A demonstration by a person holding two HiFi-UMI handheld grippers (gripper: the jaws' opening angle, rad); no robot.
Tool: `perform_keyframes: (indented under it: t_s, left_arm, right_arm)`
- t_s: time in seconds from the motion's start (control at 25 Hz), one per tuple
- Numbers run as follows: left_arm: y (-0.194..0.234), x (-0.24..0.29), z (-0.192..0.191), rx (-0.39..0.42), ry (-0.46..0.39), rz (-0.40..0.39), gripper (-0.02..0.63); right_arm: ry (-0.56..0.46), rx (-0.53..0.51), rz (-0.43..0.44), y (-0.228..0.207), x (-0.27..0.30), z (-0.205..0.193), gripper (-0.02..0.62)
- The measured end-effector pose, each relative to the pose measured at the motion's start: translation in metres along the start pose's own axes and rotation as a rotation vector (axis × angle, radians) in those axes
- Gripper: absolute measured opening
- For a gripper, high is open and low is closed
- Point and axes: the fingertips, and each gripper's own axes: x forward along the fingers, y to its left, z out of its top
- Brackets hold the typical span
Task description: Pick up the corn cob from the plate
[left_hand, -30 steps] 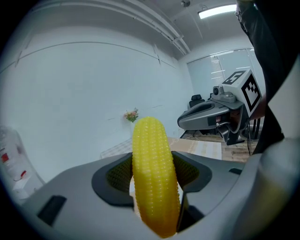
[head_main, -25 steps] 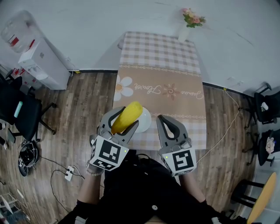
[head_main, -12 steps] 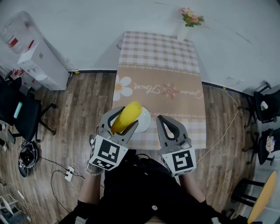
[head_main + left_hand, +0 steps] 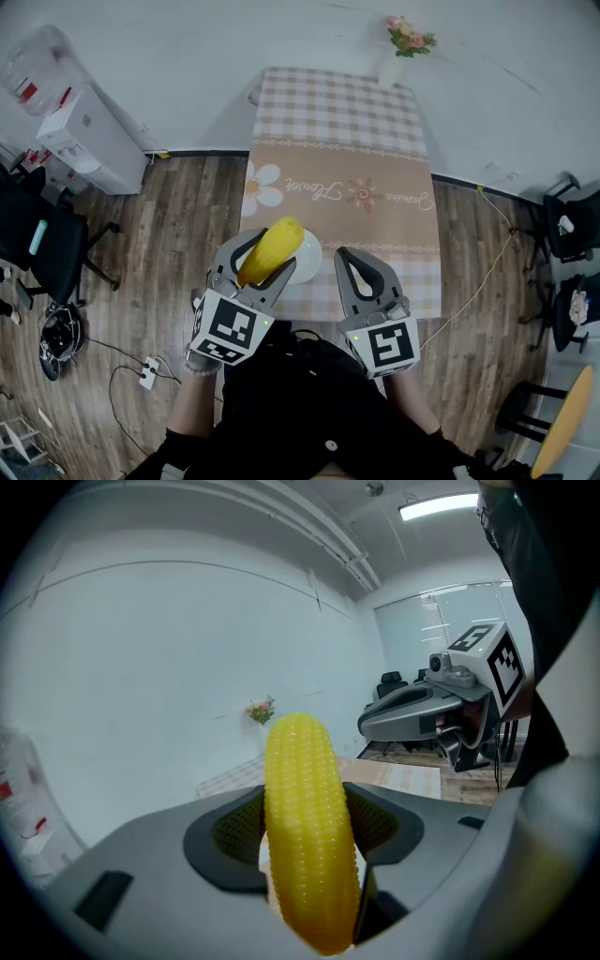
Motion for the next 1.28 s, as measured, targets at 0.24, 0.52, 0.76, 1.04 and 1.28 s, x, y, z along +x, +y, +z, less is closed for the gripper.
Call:
perform_keyframes:
  t_s: [0.24,0.52,0.76,1.04,1.28]
  left_arm:
    - [-0.0002,0.0014,-0.0005,0.002,0.001,-0.003,0.261]
    - [0.0004,0.0026,-0.0014,0.001,0.002,-0.004,0.261]
    - [0.0006,0.0039,-0.0009,0.000,0.004,-0.007,0.261]
    - [-0.0011,0.0052,-0.0007,0.001,0.007,-0.015,0.261]
    - [-0.0008,0.0055,0.0003,-0.001,0.007,-0.019,0.261]
  right_arm:
    - [0.024,0.008,0.019,0.0043,-0.0001,-0.0028,0.041]
    - [0.027,0.007,0.022,0.0039,0.0013,-0.0040,0.041]
    - [0.027,0.009,0.022,0.0028,0.0023,-0.0036,0.041]
    - [0.027,0.006,0.024,0.0023,0.0020,-0.0042,0.041]
    - [0.029,0.007,0.024,0.0021,0.0023,-0.0033,0.041]
